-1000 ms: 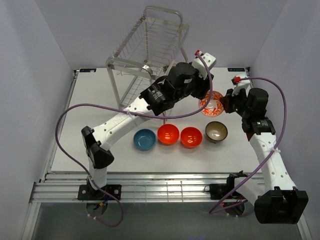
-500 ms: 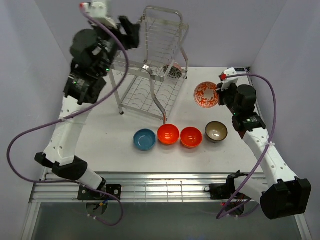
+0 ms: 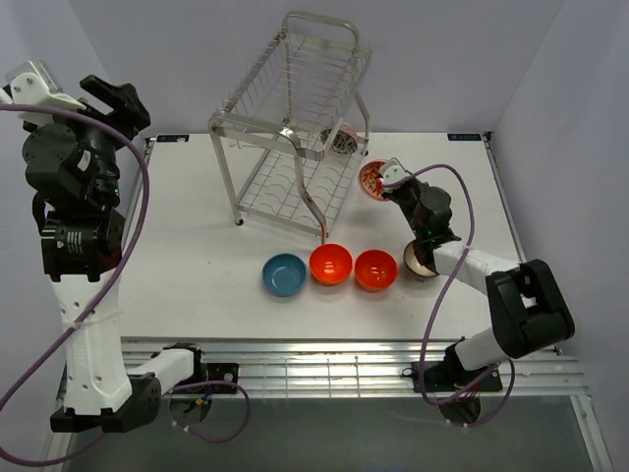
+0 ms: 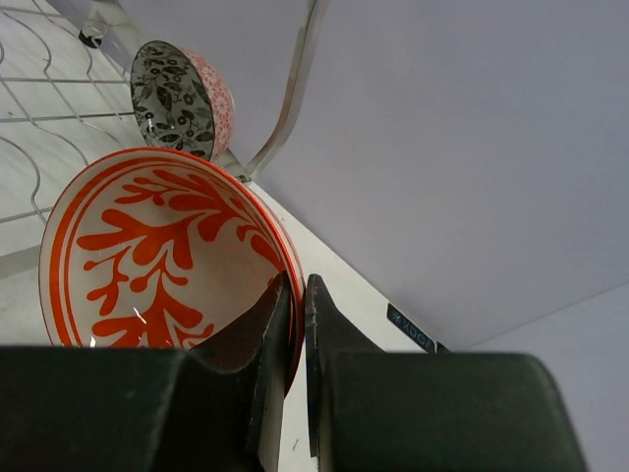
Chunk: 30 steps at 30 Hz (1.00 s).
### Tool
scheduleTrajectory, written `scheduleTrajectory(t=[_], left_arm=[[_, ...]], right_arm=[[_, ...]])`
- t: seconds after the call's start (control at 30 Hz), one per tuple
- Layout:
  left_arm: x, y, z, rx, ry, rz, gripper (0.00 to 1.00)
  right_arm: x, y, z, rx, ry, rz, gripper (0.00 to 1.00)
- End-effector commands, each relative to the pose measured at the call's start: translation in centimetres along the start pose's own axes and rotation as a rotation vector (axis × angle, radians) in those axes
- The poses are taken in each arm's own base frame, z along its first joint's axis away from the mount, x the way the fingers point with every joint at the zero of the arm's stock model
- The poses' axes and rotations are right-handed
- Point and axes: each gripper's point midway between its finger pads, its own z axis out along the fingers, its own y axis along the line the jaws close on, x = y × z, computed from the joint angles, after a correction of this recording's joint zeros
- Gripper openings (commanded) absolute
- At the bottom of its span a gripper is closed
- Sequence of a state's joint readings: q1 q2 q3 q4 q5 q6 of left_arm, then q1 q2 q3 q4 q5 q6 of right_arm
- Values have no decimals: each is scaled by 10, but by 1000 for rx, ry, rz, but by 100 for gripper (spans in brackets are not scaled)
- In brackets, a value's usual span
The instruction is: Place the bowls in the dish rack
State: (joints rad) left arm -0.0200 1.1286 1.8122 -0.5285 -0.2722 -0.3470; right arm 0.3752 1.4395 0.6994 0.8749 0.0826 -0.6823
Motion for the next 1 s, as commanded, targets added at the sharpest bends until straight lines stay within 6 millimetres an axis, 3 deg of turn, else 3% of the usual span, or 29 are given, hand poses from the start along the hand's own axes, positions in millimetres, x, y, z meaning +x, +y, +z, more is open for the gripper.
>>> scheduleTrajectory(t=[0.0,0.03,0.13,0.23,0.37,0.4,0.47,0.5,0.63,0.97], left_arm=[[87,38,30,-108,247,43,91],[98,41,32,-104,287,36,91],[128,75,45,-167,368,17,95],[144,103,52,-179,401,1,98],[165,115,54,-173,458,-4,98],[173,121,54,-182,476,-4,98],[180,132,53,-202,497,-7,98],[189,136,52,-199,517,-14,98],[203,153,47,-217,554,-25,98],[223,171,44,-235,586,-36,98]], right_arm=[[-91,-72,13,277,-308,-39,8],[-87,-66,21,264,-301,-31,8],[-93,-55,33,259,-342,-48,8],[-97,-42,44,269,-388,-102,8],[-99,-34,57,327,-437,-175,8],[-90,-25,65,329,-426,-202,8],[-101,-32,69,387,-461,-214,8],[-94,-25,76,385,-453,-220,8],[-95,-31,87,444,-461,-232,8],[-86,-18,116,469,-461,-277,8]])
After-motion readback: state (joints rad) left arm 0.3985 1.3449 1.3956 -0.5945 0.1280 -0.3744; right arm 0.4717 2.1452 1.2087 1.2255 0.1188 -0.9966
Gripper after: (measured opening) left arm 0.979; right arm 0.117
